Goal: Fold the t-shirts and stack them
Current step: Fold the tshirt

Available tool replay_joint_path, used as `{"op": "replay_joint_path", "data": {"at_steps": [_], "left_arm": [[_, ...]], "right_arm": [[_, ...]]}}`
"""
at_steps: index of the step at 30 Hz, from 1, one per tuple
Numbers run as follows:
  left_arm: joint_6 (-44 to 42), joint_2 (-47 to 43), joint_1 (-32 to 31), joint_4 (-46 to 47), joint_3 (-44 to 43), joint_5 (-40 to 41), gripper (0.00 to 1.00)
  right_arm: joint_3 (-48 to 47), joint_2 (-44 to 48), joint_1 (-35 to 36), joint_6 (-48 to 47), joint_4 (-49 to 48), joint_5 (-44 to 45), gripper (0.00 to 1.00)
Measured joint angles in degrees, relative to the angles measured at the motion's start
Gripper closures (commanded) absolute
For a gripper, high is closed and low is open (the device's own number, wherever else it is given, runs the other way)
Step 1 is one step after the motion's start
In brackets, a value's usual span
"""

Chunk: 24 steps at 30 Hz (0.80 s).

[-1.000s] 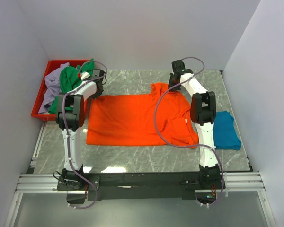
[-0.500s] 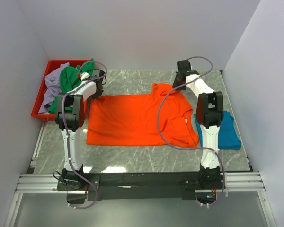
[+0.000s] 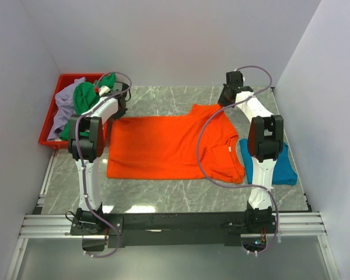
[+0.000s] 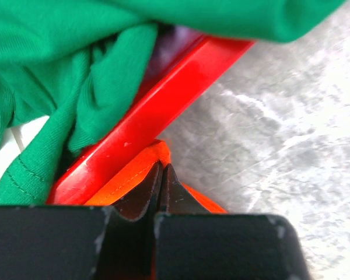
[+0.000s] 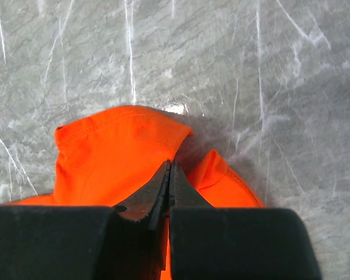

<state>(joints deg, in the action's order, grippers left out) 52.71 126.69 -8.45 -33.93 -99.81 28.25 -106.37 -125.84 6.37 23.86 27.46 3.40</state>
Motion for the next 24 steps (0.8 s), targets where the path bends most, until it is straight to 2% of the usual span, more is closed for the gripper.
{"op": "replay_joint_path", "data": {"at_steps": [12, 24], "left_arm": [[-0.6, -0.6, 0.0, -1.0, -1.8, -0.1, 0.99], [-1.0, -9.9, 0.0, 0.8, 6.5, -1.6, 0.99]], "right_arm": [[7.8, 4.5, -0.1, 1.7, -2.2, -0.3, 1.0], [20.9, 19.1, -0.7, 3.7, -4.8, -0.9, 1.0]]}}
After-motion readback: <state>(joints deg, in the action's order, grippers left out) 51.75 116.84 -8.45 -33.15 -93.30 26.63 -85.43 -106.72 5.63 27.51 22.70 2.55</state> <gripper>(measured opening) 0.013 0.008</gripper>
